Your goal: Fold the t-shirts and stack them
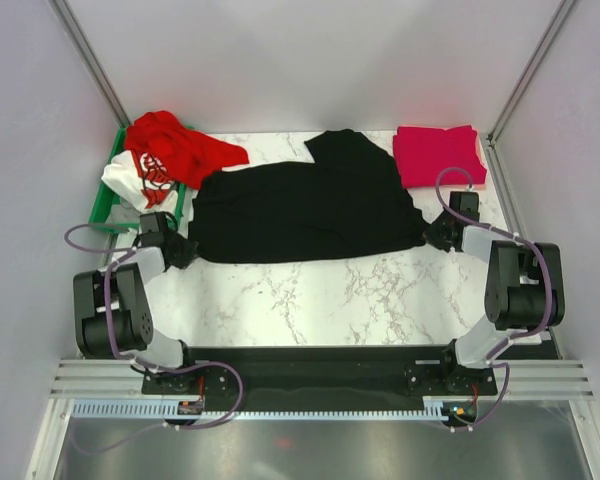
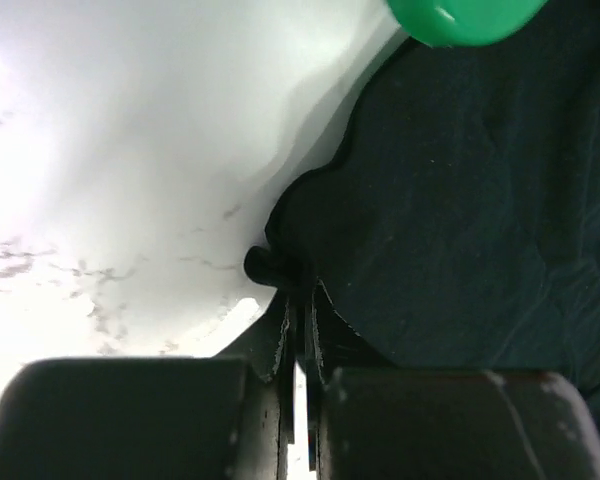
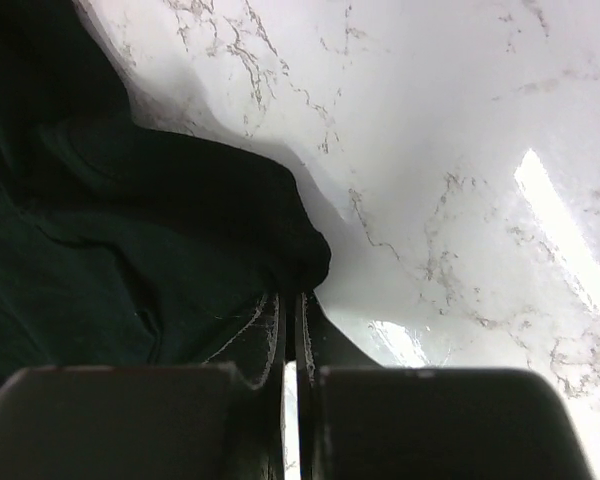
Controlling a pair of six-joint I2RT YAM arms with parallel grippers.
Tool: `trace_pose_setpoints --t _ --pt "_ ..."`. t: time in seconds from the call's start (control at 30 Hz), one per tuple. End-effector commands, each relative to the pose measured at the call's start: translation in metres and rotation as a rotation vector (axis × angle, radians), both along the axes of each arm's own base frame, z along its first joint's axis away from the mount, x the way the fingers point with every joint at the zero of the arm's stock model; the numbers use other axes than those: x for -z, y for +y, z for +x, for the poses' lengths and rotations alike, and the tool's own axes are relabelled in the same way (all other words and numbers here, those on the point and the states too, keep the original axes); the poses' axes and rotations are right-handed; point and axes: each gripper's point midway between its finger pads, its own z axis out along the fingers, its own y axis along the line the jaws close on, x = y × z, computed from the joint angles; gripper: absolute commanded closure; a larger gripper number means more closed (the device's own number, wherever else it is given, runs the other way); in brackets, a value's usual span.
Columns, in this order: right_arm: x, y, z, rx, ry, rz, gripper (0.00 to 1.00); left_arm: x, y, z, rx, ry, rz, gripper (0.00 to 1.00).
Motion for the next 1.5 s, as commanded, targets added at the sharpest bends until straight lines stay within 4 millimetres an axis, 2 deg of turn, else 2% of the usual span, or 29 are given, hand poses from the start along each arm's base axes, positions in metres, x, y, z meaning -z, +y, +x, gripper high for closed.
trace_pose_setpoints --t 0.0,0.03,0.07,0.1,0.17,0.2,0.27,0.3,0.37,0.4,0.47,0.5,0.53,0.57,0.6,0.67,0.7,0.9,1.07,1.17,1.27,1.3,1.33,1.37,1.4,1.43,1.47 --pt "-0.005 0.0 0.007 0.01 0.005 0.016 1.0 -0.017 -0.009 0.016 0.018 -0.008 -0.003 0.98" --pt "-0.018 0.002 0.009 0.0 -0.005 0.023 1.0 -0.039 -0.009 0.032 0.034 -0.054 0.011 0.98" --pt "-0.032 0.002 0.015 -0.006 -0.023 0.021 1.0 -0.052 -0.015 0.038 0.061 -0.076 0.007 0.98" --pt "-0.063 0.0 0.031 -0.011 -0.085 0.01 1.0 -0.081 -0.016 0.046 0.073 -0.114 0.01 0.98" --pt "-0.108 -0.008 0.03 0.004 -0.14 -0.036 1.0 -0.115 -0.012 0.048 0.077 -0.159 0.042 0.98" --pt "-0.154 -0.01 0.033 0.01 -0.236 -0.046 1.0 -0.154 -0.009 0.052 0.074 -0.239 0.075 0.98" --pt "-0.181 -0.02 0.018 0.046 -0.257 -0.052 1.0 -0.172 -0.004 0.038 0.065 -0.218 0.106 0.98" --pt "-0.199 -0.023 0.008 0.058 -0.294 -0.054 1.0 -0.19 -0.004 0.033 0.065 -0.249 0.117 0.98" --pt "-0.19 -0.033 -0.016 0.103 -0.245 -0.045 1.0 -0.186 -0.004 0.015 0.055 -0.207 0.109 0.98" --pt "-0.166 -0.033 -0.032 0.117 -0.183 -0.035 1.0 -0.171 -0.006 0.001 0.053 -0.171 0.098 0.98" --pt "-0.144 -0.047 -0.06 0.177 -0.127 -0.026 1.0 -0.163 -0.009 -0.021 0.035 -0.166 0.078 0.98" --pt "-0.12 -0.051 -0.083 0.204 -0.081 0.004 1.0 -0.133 -0.012 -0.04 0.029 -0.103 0.057 0.98" --pt "-0.11 -0.051 -0.093 0.214 -0.065 0.019 1.0 -0.132 -0.015 -0.05 0.024 -0.122 0.045 0.98" --pt "-0.099 -0.051 -0.103 0.221 -0.047 0.035 1.0 -0.12 -0.017 -0.061 0.02 -0.1 0.034 0.98" --pt "-0.084 -0.046 -0.117 0.22 -0.023 0.059 1.0 -0.094 -0.02 -0.078 0.015 -0.046 0.019 0.98" --pt "-0.074 -0.046 -0.133 0.249 0.008 0.07 1.0 -0.081 -0.022 -0.096 -0.015 -0.035 -0.01 0.98" --pt "-0.073 -0.047 -0.14 0.267 0.008 0.069 1.0 -0.065 -0.025 -0.108 -0.022 -0.001 -0.032 0.98" --pt "-0.076 -0.05 -0.167 0.344 0.025 0.091 1.0 -0.065 -0.032 -0.12 -0.059 0.007 -0.091 0.97" --pt "-0.061 -0.048 -0.187 0.384 0.08 0.112 1.0 -0.061 -0.037 -0.13 -0.109 0.018 -0.14 0.95" --pt "-0.05 -0.044 -0.198 0.407 0.106 0.133 1.0 -0.064 -0.036 -0.136 -0.141 0.017 -0.147 0.92" --pt "-0.049 -0.041 -0.204 0.433 0.111 0.155 1.0 -0.067 -0.041 -0.145 -0.177 0.028 -0.186 0.89" --pt "-0.052 -0.037 -0.204 0.425 0.097 0.178 0.97 -0.068 -0.043 -0.146 -0.181 0.022 -0.198 0.85" --pt "-0.053 -0.033 -0.203 0.415 0.09 0.194 0.8 -0.077 -0.046 -0.145 -0.172 -0.023 -0.215 0.74" --pt "-0.054 -0.032 -0.202 0.412 0.083 0.201 0.35 -0.081 -0.047 -0.147 -0.174 -0.035 -0.218 0.56" --pt "-0.058 -0.034 -0.201 0.417 0.081 0.191 0.19 -0.091 -0.046 -0.147 -0.182 -0.064 -0.213 0.28" --pt "-0.064 -0.038 -0.2 0.419 0.07 0.173 0.07 -0.098 -0.042 -0.147 -0.192 -0.086 -0.19 0.15" --pt "-0.079 -0.044 -0.195 0.417 0.037 0.147 0.02 -0.113 -0.037 -0.144 -0.196 -0.111 -0.164 0.03"
